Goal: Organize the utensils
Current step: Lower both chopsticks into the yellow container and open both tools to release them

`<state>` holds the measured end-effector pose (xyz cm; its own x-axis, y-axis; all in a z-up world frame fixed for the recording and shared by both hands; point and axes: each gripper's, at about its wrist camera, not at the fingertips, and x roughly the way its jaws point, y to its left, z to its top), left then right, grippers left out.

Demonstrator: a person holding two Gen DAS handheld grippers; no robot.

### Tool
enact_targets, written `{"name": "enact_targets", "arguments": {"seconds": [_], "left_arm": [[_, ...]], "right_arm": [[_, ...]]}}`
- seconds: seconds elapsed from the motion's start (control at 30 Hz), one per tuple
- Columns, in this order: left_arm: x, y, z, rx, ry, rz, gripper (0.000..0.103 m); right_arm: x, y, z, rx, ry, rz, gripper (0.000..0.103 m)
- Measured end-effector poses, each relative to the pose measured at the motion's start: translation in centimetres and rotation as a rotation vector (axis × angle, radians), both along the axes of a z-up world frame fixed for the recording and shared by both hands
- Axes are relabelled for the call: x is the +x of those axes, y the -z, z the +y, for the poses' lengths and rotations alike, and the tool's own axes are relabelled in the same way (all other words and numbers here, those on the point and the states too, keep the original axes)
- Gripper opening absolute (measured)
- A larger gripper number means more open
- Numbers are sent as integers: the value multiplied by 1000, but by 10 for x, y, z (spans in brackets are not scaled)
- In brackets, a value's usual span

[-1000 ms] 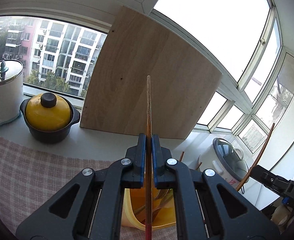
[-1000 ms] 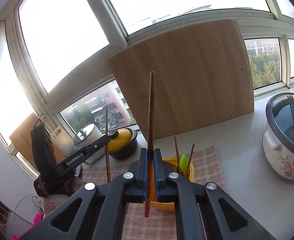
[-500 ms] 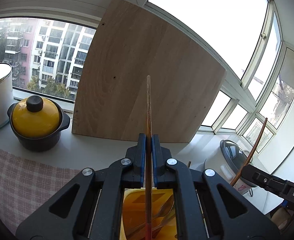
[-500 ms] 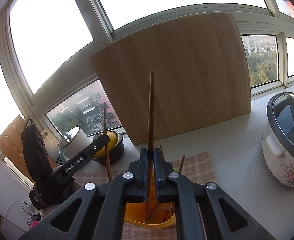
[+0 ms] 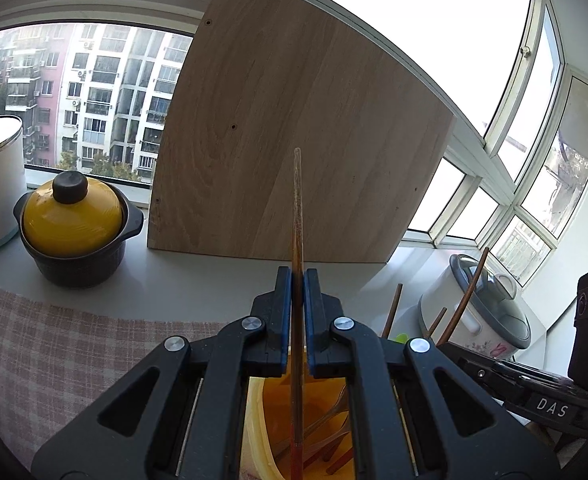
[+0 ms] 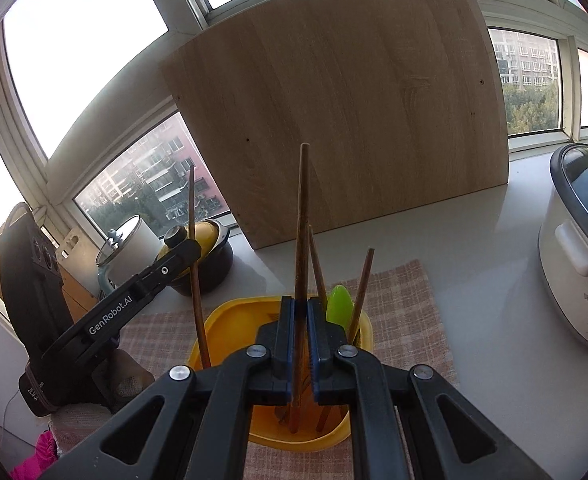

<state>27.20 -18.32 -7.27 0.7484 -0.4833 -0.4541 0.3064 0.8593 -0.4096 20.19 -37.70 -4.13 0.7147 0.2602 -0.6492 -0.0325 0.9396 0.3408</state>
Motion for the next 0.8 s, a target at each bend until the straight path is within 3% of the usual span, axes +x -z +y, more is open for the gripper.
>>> {"name": "enact_targets", "arguments": {"seconds": [0.27,0.67,0.73,0.8], "left_arm": [[-10,4,-2,79,38,30,4],[-20,4,-5,97,98,51,4],[-22,4,-4,94,109,55,4],[-24,3,-4,105,113,56,5]], "right_arm": [[0,15,4,-33,-10,45,3],[-8,21,4,-73,5,70,5],[-10,20,5,-83,11,66,10],[-13,18,6,-87,17,55,28]]}}
